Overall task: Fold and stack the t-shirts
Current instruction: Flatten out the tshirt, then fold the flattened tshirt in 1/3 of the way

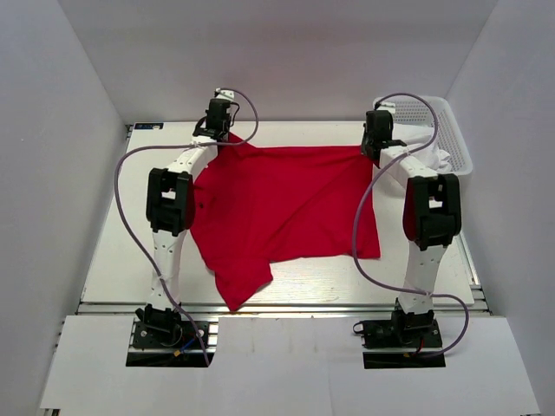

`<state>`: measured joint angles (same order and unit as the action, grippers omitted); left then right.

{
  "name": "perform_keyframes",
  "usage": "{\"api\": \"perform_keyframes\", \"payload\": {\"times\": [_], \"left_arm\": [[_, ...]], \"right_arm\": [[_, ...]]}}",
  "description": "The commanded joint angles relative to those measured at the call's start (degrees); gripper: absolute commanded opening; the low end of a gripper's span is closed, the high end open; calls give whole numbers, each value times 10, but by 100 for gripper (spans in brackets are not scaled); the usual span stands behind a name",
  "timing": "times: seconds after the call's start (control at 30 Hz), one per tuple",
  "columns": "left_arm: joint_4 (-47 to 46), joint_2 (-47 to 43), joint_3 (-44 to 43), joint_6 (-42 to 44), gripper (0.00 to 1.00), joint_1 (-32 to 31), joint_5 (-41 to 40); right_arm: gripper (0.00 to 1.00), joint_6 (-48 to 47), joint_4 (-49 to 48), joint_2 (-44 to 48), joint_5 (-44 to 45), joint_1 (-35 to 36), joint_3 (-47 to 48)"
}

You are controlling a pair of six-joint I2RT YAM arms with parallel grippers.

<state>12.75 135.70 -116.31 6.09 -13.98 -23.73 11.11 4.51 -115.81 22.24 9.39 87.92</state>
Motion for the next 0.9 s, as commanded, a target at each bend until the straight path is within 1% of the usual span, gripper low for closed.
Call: {"api": "perform_keyframes", "payload": {"times": [0.0, 0.1, 0.17, 0.23, 0.3, 0.37, 0.4, 0.43, 0.47, 0.5, 0.53, 0.6, 0.7, 0.73, 0.8, 0.87], "left_arm": [[9, -14, -30, -7, 0, 11, 38], [9, -32, -11, -7, 0, 11, 51], [9, -50, 22, -7, 0, 11, 65], [19, -82, 41, -7, 0, 11, 75], [56, -107, 70, -27, 0, 11, 76], [95, -150, 111, -63, 0, 11, 76], [103, -169, 131, -73, 0, 11, 82], [110, -186, 175, -98, 0, 11, 83], [110, -206, 199, -106, 0, 11, 83], [110, -244, 222, -117, 0, 11, 89], [110, -263, 262, -128, 0, 11, 94], [123, -307, 288, -142, 0, 11, 94], [154, -342, 321, -165, 0, 11, 83], [155, -362, 341, -165, 0, 11, 103], [172, -381, 374, -192, 0, 11, 117], [166, -411, 406, -200, 0, 3, 122]], "right_arm": [[0, -14, 8, -23, -4, -5, 61], [0, -15, 8, -19, -12, -5, 59], [0, -15, 0, -5, -19, -5, 43], [0, -25, -2, 6, -27, -5, 33], [0, -31, 1, 18, -30, -4, 18], [0, -36, 8, 37, -31, -3, 1], [0, -38, 8, 42, -30, -3, -4], [0, -44, 10, 52, -32, -3, -15], [0, -47, 10, 63, -30, -3, -20], [0, -53, 13, 66, -27, -2, -33], [0, -56, 23, 73, -24, -4, -34], [0, -61, 28, 85, -21, -3, -47], [0, -68, 40, 102, -24, -3, -64], [0, -68, 45, 112, -23, -3, -66], [0, -66, 51, 120, -23, -3, -82], [0, -61, 54, 135, -21, -3, -95]]}}
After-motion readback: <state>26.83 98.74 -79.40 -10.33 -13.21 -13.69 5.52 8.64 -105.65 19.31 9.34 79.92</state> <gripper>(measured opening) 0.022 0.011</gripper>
